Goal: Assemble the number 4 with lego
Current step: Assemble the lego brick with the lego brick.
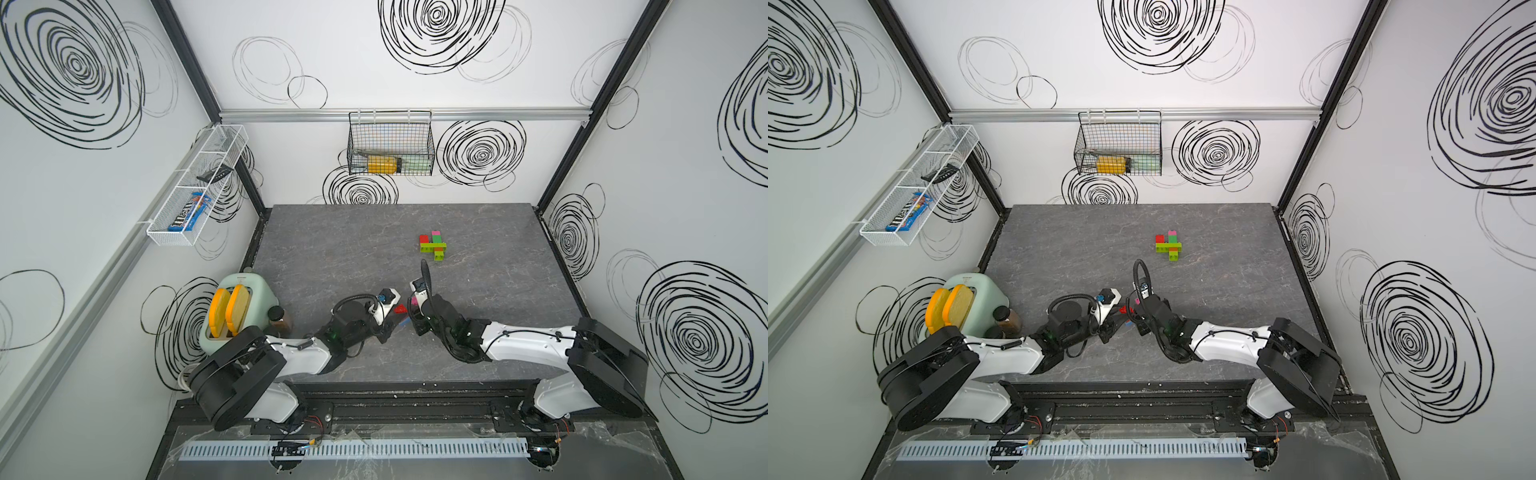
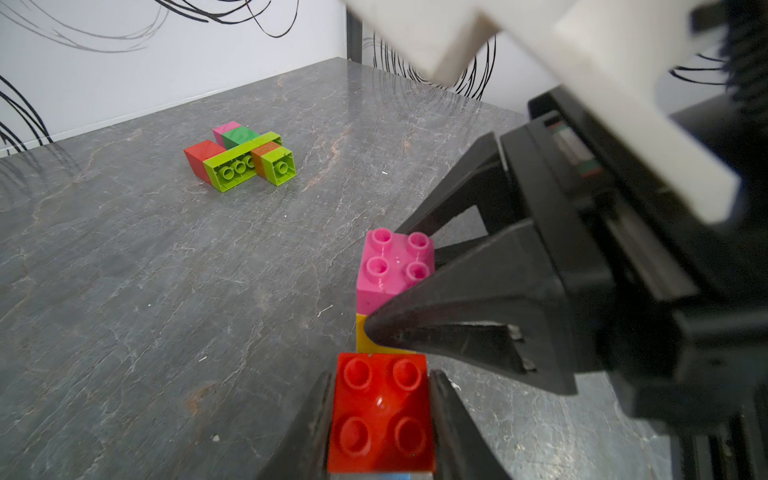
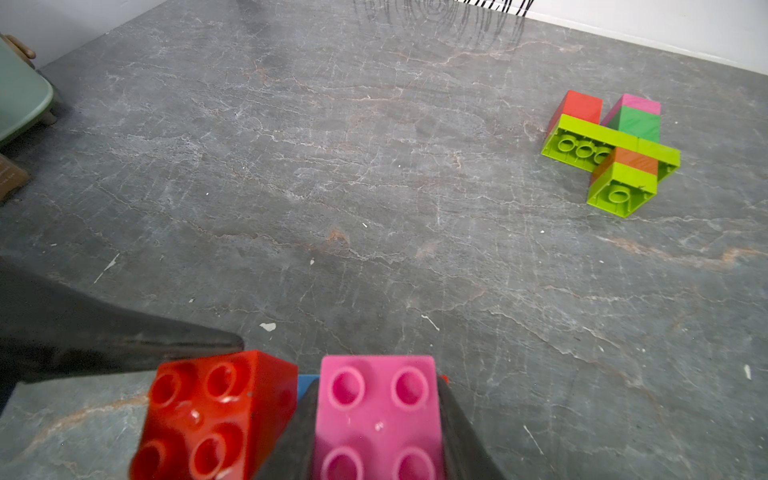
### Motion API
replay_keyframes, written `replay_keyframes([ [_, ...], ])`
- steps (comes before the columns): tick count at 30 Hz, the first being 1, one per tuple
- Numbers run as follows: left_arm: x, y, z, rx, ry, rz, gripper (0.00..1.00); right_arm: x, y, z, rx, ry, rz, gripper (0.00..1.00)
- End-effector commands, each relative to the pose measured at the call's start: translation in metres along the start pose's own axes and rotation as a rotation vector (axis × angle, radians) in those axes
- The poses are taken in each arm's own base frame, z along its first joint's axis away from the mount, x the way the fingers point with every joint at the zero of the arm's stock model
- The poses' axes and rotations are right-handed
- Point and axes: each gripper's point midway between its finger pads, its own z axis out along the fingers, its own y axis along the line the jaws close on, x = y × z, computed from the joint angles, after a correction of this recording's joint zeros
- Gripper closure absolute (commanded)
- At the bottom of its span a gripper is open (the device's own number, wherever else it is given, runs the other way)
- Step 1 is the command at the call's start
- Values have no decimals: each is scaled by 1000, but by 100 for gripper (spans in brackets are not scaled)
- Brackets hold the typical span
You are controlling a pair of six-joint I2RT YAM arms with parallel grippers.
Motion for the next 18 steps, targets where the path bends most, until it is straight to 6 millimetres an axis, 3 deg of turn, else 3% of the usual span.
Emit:
replay_keyframes([
  [1,-6,1,-1,21,-39,37,100,112,-11,-6,-5,384,-128,100],
  [8,4,-1,0,103,-5,29,100,115,-11,-6,-13,394,-130,100],
  [18,18,2,-1,83,19,16,100,118,-11,-7,-17,398,-129,100],
])
